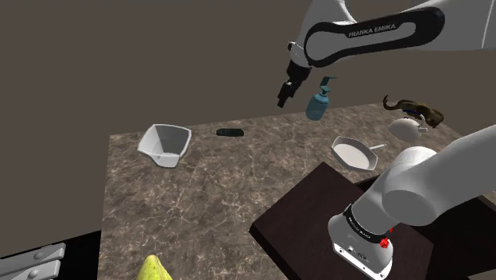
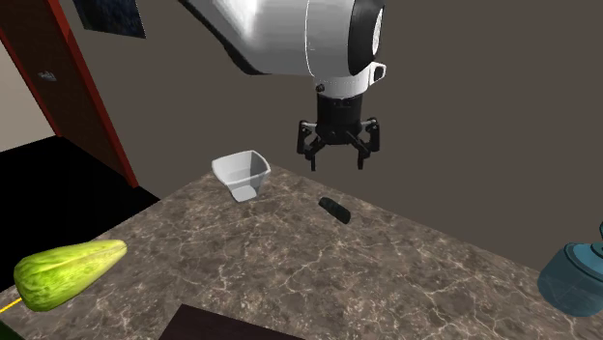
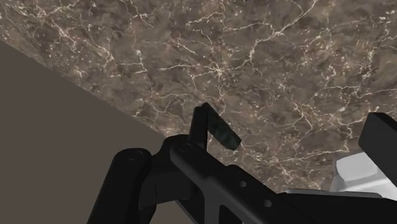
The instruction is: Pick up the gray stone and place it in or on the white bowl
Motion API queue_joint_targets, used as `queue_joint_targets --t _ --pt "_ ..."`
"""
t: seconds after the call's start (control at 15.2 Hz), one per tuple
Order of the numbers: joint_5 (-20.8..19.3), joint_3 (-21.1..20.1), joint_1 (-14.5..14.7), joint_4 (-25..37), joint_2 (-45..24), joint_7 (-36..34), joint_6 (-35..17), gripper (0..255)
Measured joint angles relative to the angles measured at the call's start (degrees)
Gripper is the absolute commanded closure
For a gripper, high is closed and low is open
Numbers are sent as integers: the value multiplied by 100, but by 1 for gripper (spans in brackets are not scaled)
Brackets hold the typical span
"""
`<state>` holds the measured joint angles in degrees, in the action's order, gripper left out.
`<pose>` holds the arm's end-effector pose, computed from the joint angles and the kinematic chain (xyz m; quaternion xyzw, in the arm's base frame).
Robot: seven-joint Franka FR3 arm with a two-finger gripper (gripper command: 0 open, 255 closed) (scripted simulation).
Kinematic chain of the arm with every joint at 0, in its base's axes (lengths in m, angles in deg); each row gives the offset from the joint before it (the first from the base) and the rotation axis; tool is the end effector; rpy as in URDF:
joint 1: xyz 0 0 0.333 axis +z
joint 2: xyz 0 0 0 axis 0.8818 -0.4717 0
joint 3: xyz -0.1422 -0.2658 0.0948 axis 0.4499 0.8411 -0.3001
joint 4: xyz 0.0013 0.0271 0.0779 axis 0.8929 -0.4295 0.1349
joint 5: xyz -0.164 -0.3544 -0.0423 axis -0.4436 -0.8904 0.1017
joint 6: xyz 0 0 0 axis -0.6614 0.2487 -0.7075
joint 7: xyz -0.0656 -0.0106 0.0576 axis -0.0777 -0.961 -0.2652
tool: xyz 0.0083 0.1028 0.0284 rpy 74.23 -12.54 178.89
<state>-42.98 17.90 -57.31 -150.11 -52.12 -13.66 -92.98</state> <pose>0.4408 -0.0466 0.4501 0.9913 0.1228 0.0422 0.0191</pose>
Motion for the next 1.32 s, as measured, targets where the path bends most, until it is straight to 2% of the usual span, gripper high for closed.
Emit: queue_joint_targets --t 0.4,0.79,1.32 --pt "205 240 134 487 -1398 928 -850 0" --pt "557 235 157 1112 -2768 1830 -1509 0" --pt "845 -61 6 2390 -4526 2791 -1893 0"
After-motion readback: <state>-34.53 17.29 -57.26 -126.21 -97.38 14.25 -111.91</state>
